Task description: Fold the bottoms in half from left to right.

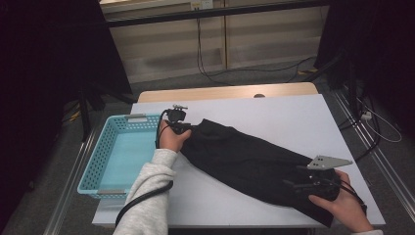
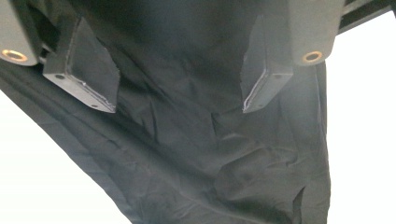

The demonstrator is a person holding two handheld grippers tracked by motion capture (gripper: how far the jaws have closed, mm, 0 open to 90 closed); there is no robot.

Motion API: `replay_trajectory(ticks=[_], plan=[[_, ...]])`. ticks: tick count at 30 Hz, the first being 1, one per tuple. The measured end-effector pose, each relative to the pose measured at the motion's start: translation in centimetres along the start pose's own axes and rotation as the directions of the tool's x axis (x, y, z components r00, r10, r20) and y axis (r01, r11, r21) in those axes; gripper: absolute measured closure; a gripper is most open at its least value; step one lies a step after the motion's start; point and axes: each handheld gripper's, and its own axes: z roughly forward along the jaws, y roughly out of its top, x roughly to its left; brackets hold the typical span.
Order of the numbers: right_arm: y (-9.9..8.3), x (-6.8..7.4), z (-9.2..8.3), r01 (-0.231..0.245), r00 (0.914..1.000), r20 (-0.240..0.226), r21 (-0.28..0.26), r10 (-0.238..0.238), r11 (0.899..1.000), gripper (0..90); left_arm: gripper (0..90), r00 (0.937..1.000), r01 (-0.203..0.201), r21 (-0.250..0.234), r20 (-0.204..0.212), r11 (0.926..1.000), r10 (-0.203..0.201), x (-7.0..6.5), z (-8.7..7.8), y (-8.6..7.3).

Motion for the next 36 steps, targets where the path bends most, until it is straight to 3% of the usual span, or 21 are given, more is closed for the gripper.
replay_trajectory(ticks=[4,6,8,9,12,15,21,23,28,30,34,36], plan=[[-0.2,-0.2,-0.1,-0.009,0.9999,0.009,0.004,0.009,1.0,28.6,54.9,0.999,-0.003,0.036,-0.045,0.9993,0.005,0.6,0.6,-1.1],[-0.2,-0.2,-0.2,-0.011,0.9999,0.008,0.0,0.011,1.0,28.6,56.4,0.9989,0.005,0.052,-0.046,0.9986,-0.002,0.8,1.0,-1.6],[-0.2,-0.3,-0.3,-0.013,0.9999,0.01,-0.002,0.013,1.0,28.6,63.2,0.9997,0.006,0.05,-0.024,0.9987,-0.005,0.7,1.1,-1.8],[-0.2,-0.3,-0.3,-0.011,0.9999,0.01,-0.004,0.011,1.0,28.6,73.5,0.9997,0.015,0.061,-0.021,0.998,-0.014,0.6,1.0,-1.8],[-0.3,-0.4,-0.3,-0.012,0.9999,0.012,-0.002,0.012,1.0,28.6,86.4,0.9995,0.03,0.089,-0.013,0.9956,-0.029,0.4,1.0,-1.7],[-0.3,-0.4,-0.4,-0.011,0.9998,0.013,-0.006,0.011,1.0,28.6,89.9,0.9992,0.031,0.103,-0.029,0.9942,-0.028,0.1,0.8,-1.6],[-0.3,-0.7,-0.7,-0.025,0.9995,0.021,-0.015,0.025,1.0,28.6,90.0,0.9964,0.063,0.081,-0.062,0.9947,-0.058,0.4,-1.0,-1.3],[-0.3,-0.7,-0.7,-0.025,0.9994,0.022,-0.016,0.025,1.0,28.6,90.0,0.9923,0.095,0.057,-0.084,0.9938,-0.09,0.8,-1.7,-1.2],[-0.3,-0.7,-0.6,-0.019,0.9996,0.022,-0.012,0.02,1.0,28.5,89.3,0.9899,0.122,0.113,-0.085,0.986,-0.113,0.9,-1.5,-1.5],[-0.2,-0.6,-0.6,-0.017,0.9997,0.02,-0.014,0.017,1.0,28.4,87.3,0.9909,0.115,0.102,-0.081,0.9881,-0.107,0.7,-1.1,-1.6],[-0.2,-0.7,-0.7,-0.017,0.9997,0.019,-0.021,0.017,1.0,28.4,72.3,0.9945,0.073,0.06,-0.08,0.9955,-0.068,0.3,-0.6,-1.0],[-0.2,-0.7,-0.8,-0.018,0.9996,0.022,-0.022,0.018,1.0,28.4,67.5,0.9981,0.04,0.031,-0.049,0.9987,-0.038,0.0,-0.1,-0.6]])
